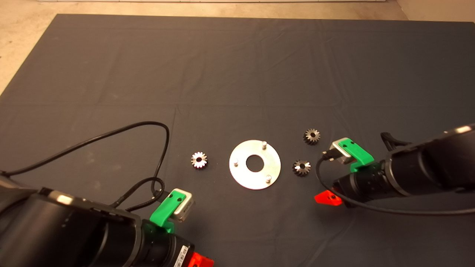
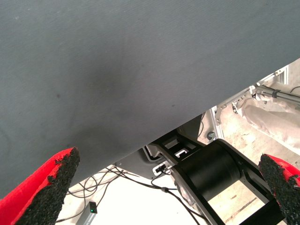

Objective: Install three planetary gears onto the carrier pins

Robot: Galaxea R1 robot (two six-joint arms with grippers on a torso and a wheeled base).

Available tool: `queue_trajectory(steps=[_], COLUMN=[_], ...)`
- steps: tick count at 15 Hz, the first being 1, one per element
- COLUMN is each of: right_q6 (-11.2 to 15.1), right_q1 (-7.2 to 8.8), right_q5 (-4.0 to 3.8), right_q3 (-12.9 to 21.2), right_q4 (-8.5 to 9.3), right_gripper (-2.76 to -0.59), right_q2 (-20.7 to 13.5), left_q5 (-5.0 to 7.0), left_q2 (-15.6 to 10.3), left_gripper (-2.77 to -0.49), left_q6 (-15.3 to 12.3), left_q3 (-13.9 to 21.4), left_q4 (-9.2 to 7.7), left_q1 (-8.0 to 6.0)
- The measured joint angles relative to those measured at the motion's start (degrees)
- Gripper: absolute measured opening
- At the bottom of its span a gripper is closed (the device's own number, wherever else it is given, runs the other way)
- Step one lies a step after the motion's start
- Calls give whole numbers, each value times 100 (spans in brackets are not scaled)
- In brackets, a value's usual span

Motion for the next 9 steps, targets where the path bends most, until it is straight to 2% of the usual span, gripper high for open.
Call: queue_trajectory(steps=[2, 4, 5, 8, 9], right_q6=[-185, -274, -323, -559, -664], right_q1=[-6, -4, -6, -8, -6], right_q5=[-28, 13, 21, -25, -63], right_q3=[-295, -540, -625, -825, -886], right_q4=[-1, -6, -10, -12, -13], right_gripper=[-61, -61, -61, -61, -61], right_q2=[315, 608, 639, 648, 654], left_q5=[-15, -13, -3, -69, -67], left_q2=[22, 2, -15, 22, 21], left_gripper=[-50, -50, -50, -50, -50], left_q6=[-2, -2, -2, -2, -2], left_q3=[0, 0, 0, 0, 0], left_q4=[0, 0, 0, 0, 0], left_q1=[0, 1, 0, 0, 0])
